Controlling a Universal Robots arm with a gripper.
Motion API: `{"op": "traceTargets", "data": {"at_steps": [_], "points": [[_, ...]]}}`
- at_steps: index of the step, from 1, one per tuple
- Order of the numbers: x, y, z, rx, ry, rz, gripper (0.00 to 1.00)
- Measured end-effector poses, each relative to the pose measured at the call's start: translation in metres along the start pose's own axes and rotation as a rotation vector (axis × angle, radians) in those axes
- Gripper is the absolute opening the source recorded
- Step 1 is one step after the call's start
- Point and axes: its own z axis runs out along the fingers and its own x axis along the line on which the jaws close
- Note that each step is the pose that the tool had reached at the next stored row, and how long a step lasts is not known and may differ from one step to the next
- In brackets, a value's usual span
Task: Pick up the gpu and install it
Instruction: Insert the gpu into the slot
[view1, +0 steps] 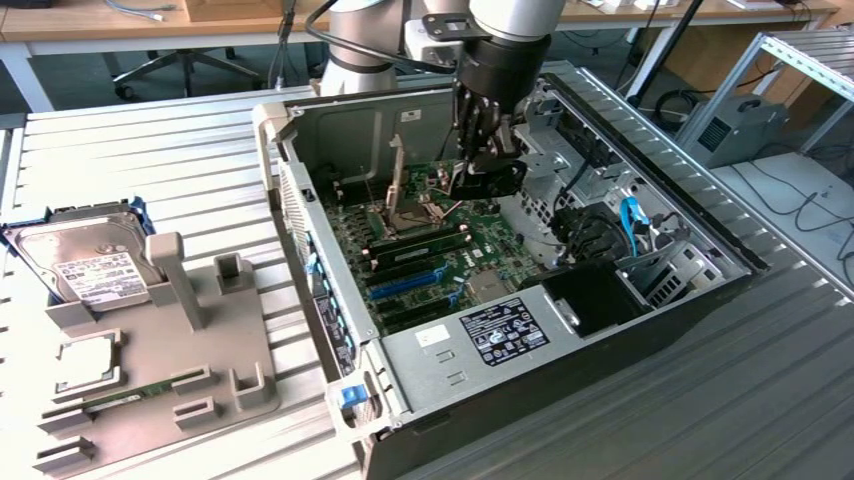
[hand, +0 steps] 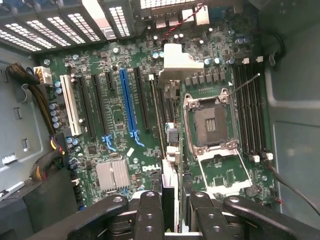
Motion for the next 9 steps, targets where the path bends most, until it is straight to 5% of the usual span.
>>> {"op": "traceTargets", "data": {"at_steps": [9], "points": [[0.0000, 0.0000, 0.0000, -0.0013, -0.0007, -0.043, 0.26]]}}
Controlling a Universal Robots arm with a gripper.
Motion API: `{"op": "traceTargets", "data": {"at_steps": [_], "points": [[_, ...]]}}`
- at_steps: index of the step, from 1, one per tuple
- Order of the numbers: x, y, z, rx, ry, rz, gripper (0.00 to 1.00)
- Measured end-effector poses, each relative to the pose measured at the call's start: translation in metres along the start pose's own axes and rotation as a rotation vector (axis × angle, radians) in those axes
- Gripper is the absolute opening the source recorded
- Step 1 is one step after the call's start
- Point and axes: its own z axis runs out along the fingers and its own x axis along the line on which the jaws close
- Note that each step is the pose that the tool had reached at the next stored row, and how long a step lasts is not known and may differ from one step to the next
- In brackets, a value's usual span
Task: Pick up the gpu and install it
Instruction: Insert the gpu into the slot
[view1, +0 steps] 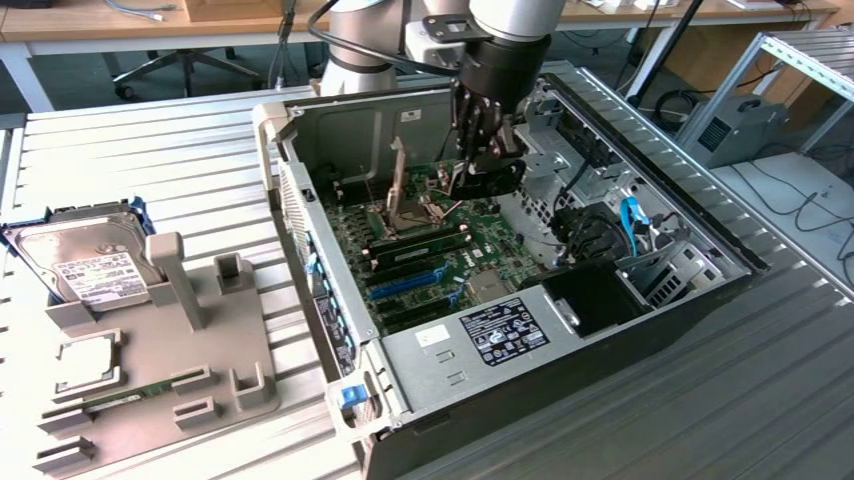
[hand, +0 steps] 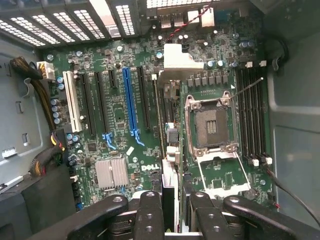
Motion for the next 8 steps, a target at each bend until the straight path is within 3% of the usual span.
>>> {"op": "traceTargets", "data": {"at_steps": [8], "points": [[0.0000, 0.0000, 0.0000, -0.0009, -0.0006, -0.032, 0.26]]}}
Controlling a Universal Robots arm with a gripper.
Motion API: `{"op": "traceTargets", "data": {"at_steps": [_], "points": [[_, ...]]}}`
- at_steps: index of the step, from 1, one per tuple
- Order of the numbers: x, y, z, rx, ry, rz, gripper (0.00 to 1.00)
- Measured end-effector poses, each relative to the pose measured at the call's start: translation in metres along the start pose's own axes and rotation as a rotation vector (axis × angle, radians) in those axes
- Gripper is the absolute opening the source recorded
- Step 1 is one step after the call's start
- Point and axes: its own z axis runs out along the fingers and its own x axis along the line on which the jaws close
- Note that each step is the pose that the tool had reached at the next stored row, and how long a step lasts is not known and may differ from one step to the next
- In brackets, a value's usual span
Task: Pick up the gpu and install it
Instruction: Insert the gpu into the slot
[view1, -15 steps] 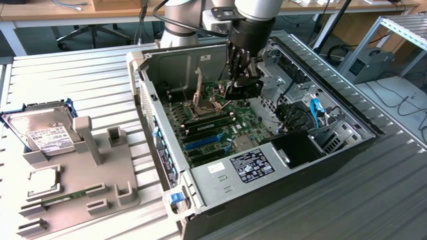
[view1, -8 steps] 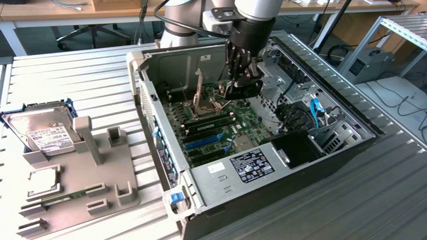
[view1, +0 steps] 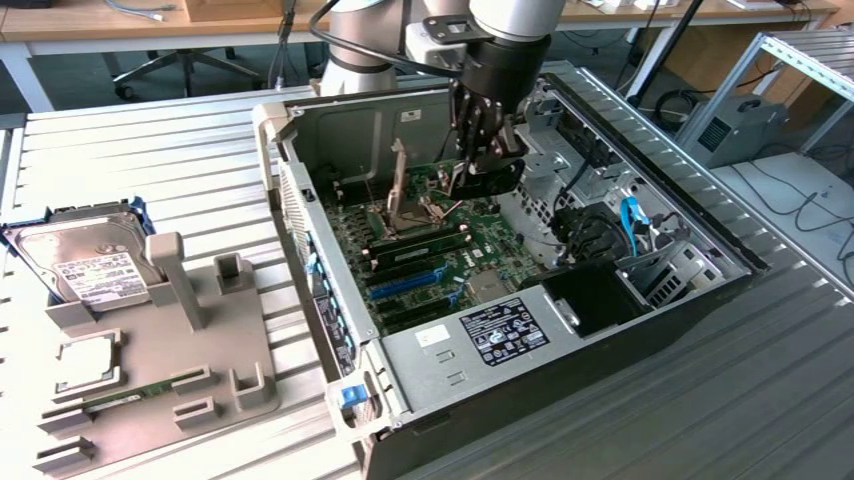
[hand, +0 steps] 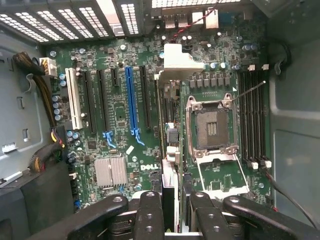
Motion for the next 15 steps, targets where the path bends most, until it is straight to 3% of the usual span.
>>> {"op": "traceTargets", "data": {"at_steps": [8, 15], "points": [[0.0000, 0.0000, 0.0000, -0.0014, -0.0008, -0.049, 0.26], [0.0000, 0.0000, 0.0000, -0.0015, -0.0009, -0.052, 0.26]]}}
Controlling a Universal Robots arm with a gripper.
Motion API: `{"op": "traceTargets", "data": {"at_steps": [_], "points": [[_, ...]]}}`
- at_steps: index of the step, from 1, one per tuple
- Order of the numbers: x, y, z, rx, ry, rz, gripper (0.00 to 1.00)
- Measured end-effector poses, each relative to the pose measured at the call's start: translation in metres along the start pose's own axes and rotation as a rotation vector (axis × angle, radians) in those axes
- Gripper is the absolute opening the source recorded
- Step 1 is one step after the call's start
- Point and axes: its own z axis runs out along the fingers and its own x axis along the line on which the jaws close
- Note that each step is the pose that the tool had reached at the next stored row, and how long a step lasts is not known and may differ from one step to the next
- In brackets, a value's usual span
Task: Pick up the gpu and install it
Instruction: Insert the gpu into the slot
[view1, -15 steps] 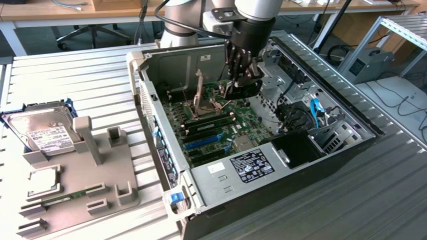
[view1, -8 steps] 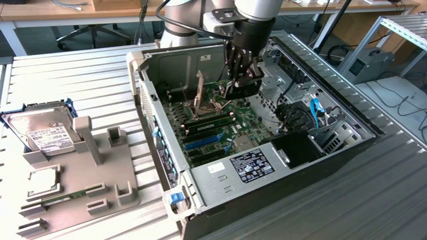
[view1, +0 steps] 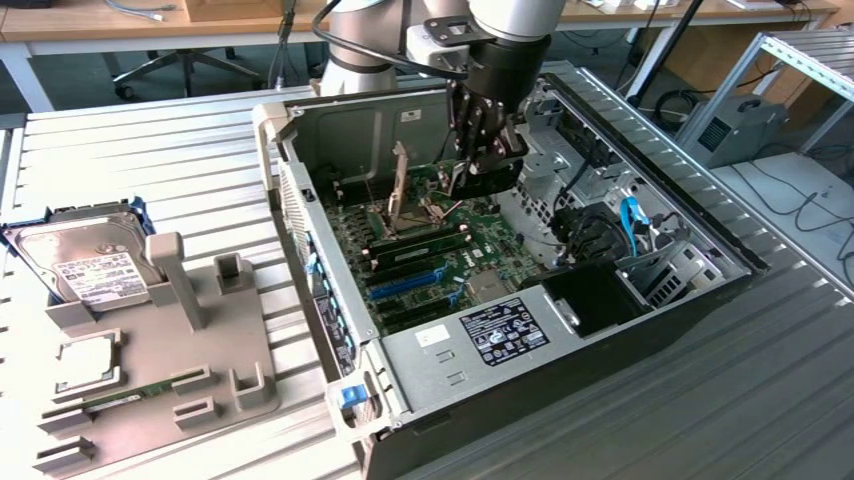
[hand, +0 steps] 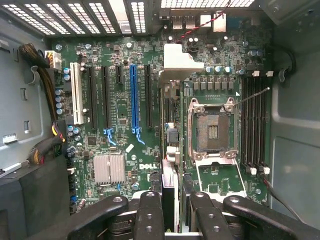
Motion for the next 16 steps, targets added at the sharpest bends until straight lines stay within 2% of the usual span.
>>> {"op": "traceTargets", "data": {"at_steps": [16], "points": [[0.0086, -0.0002, 0.0002, 0.0000, 0.0000, 0.000, 0.26]]}}
